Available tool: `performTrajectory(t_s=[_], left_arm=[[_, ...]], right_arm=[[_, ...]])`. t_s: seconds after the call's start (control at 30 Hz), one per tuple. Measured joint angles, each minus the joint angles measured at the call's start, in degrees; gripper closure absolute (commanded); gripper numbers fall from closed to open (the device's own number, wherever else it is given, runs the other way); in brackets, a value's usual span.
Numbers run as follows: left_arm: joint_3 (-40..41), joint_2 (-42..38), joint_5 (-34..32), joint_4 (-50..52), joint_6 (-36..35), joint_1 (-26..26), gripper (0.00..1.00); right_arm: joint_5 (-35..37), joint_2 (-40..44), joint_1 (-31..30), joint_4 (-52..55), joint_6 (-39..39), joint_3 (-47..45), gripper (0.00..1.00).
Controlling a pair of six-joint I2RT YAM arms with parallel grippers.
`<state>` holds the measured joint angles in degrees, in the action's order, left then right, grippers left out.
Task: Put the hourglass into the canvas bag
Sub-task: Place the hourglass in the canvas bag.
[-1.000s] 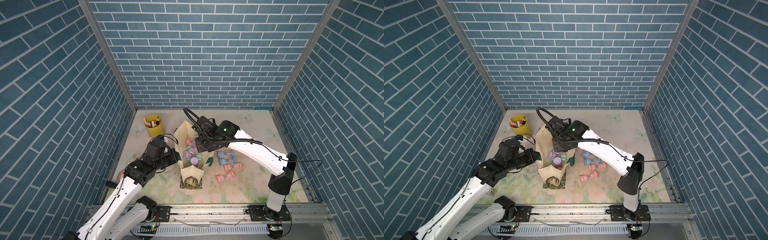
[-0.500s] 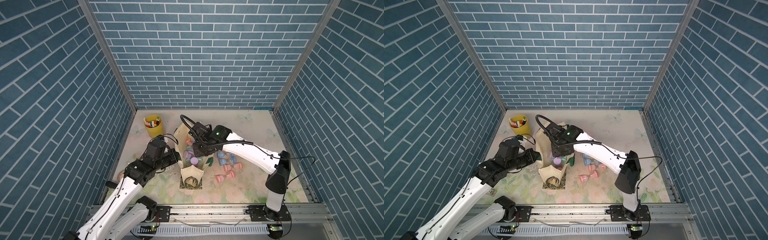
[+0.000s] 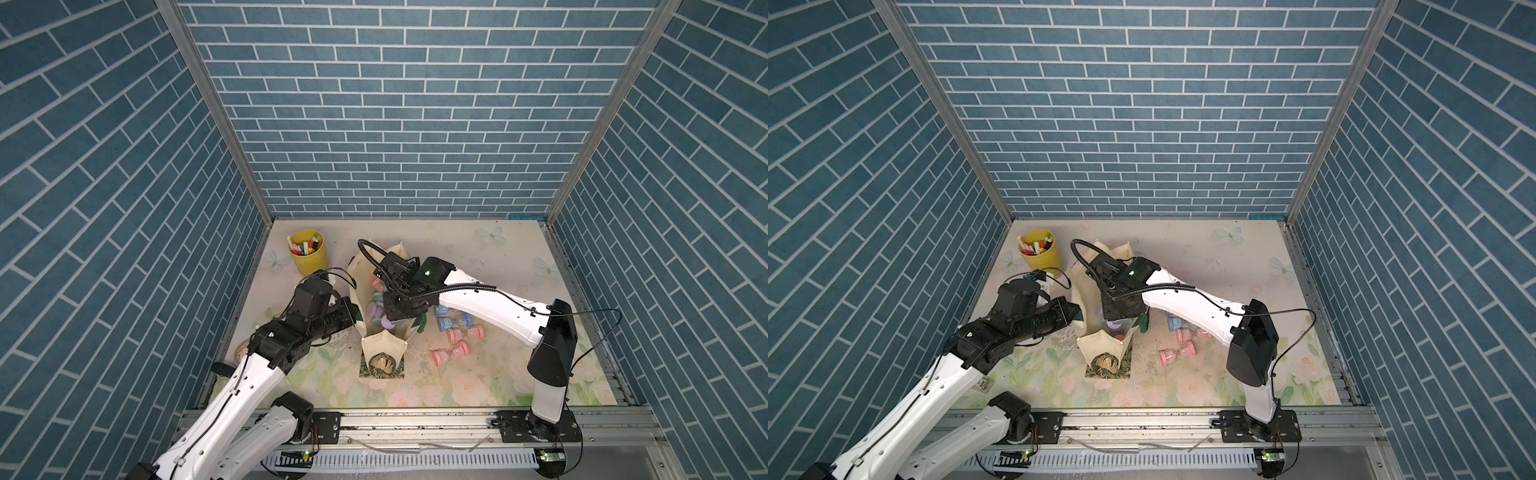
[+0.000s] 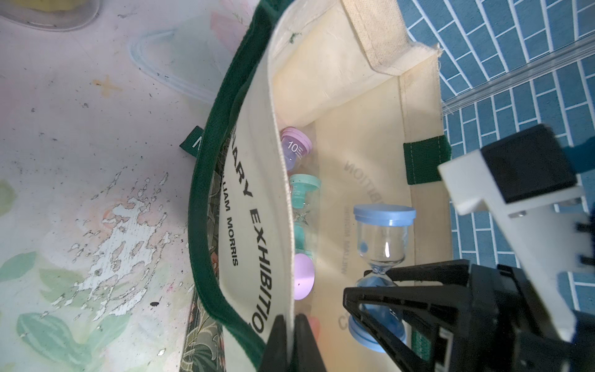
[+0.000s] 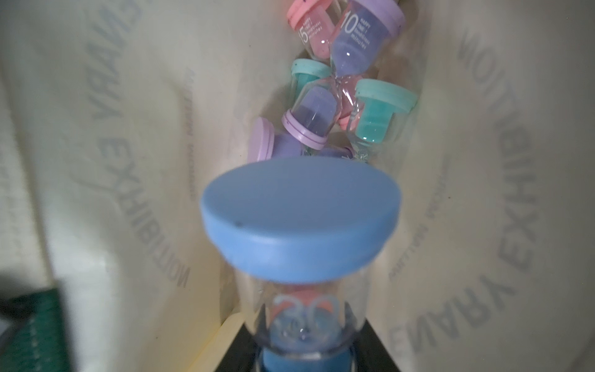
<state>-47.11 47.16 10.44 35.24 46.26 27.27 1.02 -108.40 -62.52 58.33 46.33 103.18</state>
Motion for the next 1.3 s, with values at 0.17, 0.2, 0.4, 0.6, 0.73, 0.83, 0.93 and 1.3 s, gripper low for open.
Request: performTrajectory(t_s=[0.17,0.2,0.4,0.6,0.73,0.83,0.93,1.3], left_arm=[[0.00,-0.02,0.13,0.00,0.00,0.00,1.00],[0.00,-0.02,0.13,0.00,0.00,-0.02,1.00],[0.02,-0.02,0.15,-0.04,0.00,-0.04,1.00],[0.17,-0.02,0.24,-0.42,0.00,-0.04,1.00],[0.17,-0.02,0.37,-0.42,0.00,-0.04,1.00],[0.17,-0.02,0.37,-0.39,0.00,-0.11,1.00],[0.22,-0.15,0.37,-0.39,0.00,-0.17,1.00],[0.55,-0.35,0.42,-0.57,0.00,-0.35,1.00]], right_arm=[[-0.87,-1.49,-0.07,-0.76,0.39,-1.62,0.96],[-0.94,-1.68,-0.07,-0.87,0.42,-1.88,0.90],[-1.14,-1.88,-0.09,-1.29,0.42,-2.51,0.60],[-0.81,-1.88,-0.11,-1.38,1.40,-2.49,0.38],[-0.09,-1.84,-0.11,-1.07,1.36,-1.66,0.33],[0.63,-1.44,-0.11,-0.46,1.38,-0.76,0.33],[2.01,-0.28,-0.17,0.20,1.27,-0.04,0.34],[17.22,13.22,-0.42,4.39,-0.46,2.54,0.28]])
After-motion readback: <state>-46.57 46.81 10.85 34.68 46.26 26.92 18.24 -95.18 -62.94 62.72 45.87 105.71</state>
